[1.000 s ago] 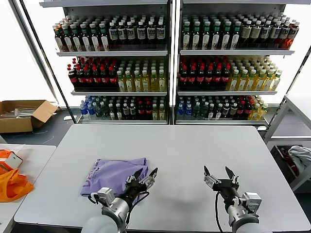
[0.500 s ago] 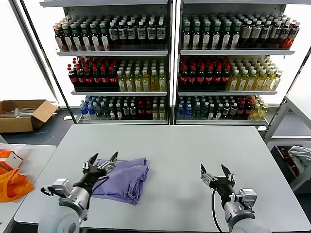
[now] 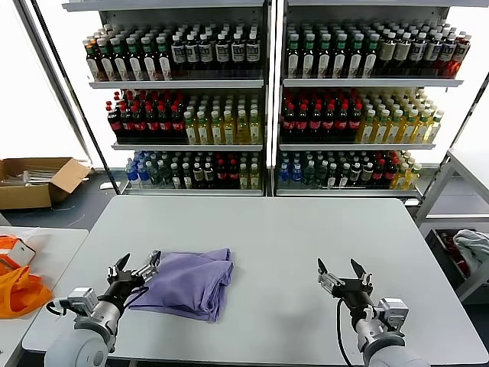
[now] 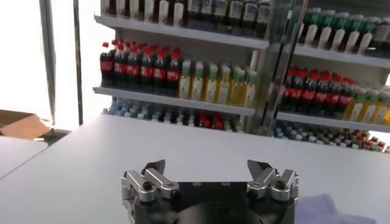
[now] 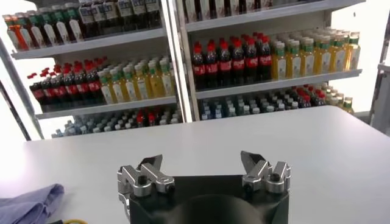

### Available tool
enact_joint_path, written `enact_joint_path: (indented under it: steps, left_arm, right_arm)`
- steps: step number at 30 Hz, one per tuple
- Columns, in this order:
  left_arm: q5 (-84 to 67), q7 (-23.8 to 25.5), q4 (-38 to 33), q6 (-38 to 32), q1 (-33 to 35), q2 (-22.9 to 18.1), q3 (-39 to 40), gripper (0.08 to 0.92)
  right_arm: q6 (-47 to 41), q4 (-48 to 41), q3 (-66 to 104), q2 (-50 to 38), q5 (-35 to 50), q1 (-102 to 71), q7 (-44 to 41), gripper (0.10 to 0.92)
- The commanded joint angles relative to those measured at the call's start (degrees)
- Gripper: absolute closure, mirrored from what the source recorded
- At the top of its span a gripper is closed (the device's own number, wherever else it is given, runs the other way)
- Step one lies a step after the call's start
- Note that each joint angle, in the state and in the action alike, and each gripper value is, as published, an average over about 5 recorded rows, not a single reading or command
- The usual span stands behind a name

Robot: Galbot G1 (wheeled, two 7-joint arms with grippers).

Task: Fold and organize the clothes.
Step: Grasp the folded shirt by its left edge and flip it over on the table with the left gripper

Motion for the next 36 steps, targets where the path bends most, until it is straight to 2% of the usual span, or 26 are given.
enact_joint_path:
  steps: [1,36]
  left_arm:
    - [-4.2,1.1,5.3,0.8,0.1,0.4,-1.2,0.177]
    - [-3.3,4.5,9.1,0.6,0.2,-0.5,0.3,0.177]
  right_arm:
    - [0.0,0.4,-0.3,0.2,-0.1,-0.2,0.1,0.203]
    - [0.2,0.0,-0.7,0.2,0.1,-0.4,-0.5,0.203]
